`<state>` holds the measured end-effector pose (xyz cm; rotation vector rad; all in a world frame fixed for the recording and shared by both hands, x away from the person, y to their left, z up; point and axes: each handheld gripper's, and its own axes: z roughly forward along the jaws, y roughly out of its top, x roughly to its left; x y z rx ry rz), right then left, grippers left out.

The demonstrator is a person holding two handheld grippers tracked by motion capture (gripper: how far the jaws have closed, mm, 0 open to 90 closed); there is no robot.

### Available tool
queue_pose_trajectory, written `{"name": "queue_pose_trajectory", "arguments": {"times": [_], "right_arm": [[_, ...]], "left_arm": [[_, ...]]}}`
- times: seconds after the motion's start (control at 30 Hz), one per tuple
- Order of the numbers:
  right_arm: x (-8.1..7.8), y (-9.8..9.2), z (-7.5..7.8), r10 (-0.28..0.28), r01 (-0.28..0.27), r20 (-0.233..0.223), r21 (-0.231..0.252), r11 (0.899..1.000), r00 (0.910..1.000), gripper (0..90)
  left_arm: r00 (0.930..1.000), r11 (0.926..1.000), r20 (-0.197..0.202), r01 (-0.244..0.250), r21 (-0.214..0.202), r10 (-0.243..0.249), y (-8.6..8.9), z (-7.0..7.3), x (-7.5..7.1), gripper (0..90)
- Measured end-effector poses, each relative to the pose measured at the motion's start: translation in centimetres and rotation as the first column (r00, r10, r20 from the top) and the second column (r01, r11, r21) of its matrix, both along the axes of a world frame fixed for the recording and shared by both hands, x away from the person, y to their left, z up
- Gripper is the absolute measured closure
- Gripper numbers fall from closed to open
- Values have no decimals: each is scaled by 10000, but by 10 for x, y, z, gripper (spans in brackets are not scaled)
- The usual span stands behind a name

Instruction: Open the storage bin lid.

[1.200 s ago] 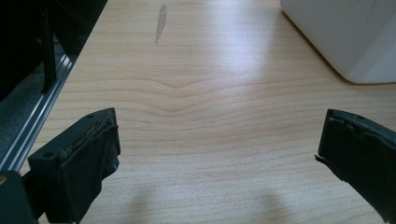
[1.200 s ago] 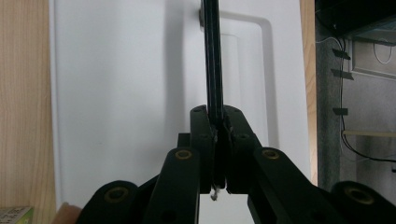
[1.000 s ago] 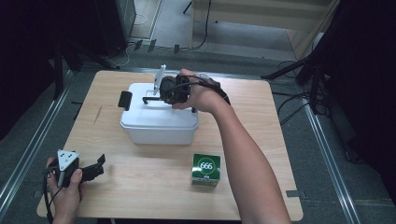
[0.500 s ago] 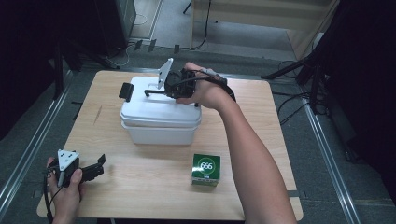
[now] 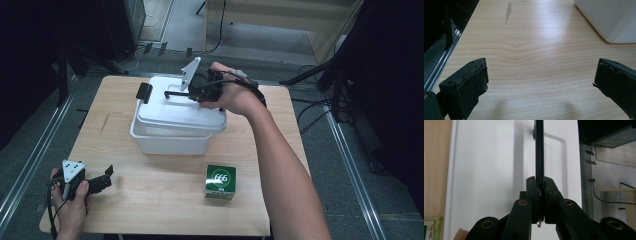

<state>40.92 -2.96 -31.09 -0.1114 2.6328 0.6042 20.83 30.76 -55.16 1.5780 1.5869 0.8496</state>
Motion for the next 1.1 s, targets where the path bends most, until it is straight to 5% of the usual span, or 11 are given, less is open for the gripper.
{"name": "queue_pose_trajectory", "arguments": {"times": [1.1], "right_arm": [[-2,-85,6,-987,987,-15,218,9949,9951,856]], "left_arm": [[10000,10000,-56,-11,20,11,0,0,1,0]]}}
